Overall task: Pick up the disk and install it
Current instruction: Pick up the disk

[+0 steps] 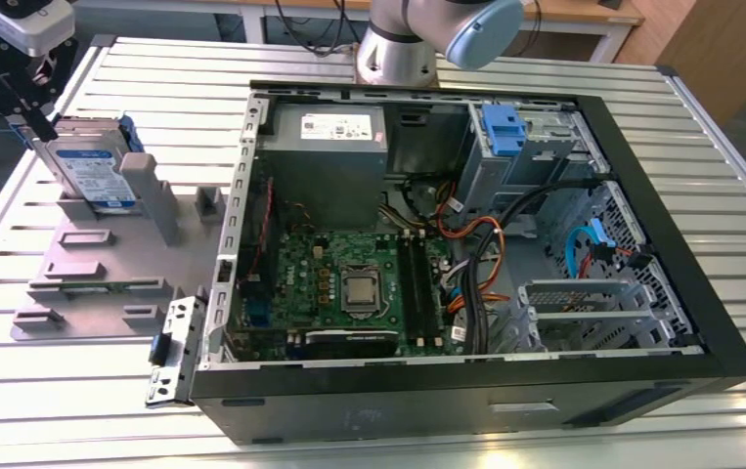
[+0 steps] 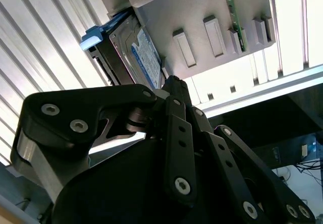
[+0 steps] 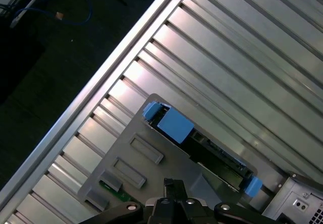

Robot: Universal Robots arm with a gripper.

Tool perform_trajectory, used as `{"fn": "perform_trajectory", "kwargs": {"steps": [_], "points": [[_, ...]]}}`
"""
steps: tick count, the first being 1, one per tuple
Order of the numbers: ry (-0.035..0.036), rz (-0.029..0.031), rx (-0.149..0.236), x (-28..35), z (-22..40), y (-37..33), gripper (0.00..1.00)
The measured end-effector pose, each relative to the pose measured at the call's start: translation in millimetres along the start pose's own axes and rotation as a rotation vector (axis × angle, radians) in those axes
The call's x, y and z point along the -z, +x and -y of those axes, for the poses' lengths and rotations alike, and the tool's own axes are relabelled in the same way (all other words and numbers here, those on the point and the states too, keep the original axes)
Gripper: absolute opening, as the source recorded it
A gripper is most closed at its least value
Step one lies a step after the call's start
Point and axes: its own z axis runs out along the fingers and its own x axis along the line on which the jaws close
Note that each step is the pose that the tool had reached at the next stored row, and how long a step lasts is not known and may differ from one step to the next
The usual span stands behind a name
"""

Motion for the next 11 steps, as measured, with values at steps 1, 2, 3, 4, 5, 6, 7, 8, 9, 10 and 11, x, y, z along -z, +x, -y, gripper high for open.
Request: {"fn": "perform_trajectory", "kwargs": {"steps": [1, 2, 3, 4, 5, 6, 7, 8, 9, 10, 11], "points": [[0.0000, 0.0000, 0.001, 0.0, 0.0, 0.0, 0.11], [-0.0001, -0.0001, 0.002, 0.0, 0.0, 0.0, 0.11], [-0.0001, -0.0001, 0.003, 0.0, 0.0, 0.0, 0.11], [-0.0001, -0.0002, 0.003, 0.0, 0.0, 0.0, 0.11], [-0.0001, -0.0002, 0.004, 0.0, 0.0, 0.0, 0.11], [-0.0001, -0.0002, 0.005, 0.0, 0.0, 0.0, 0.11], [-0.0002, -0.0002, 0.006, 0.0, 0.0, 0.0, 0.11], [-0.0002, -0.0002, 0.007, 0.0, 0.0, 0.0, 0.11], [-0.0002, -0.0003, 0.007, 0.0, 0.0, 0.0, 0.11], [-0.0002, -0.0003, 0.008, 0.0, 0.0, 0.0, 0.11], [-0.0002, -0.0004, 0.009, 0.0, 0.0, 0.0, 0.11]]}}
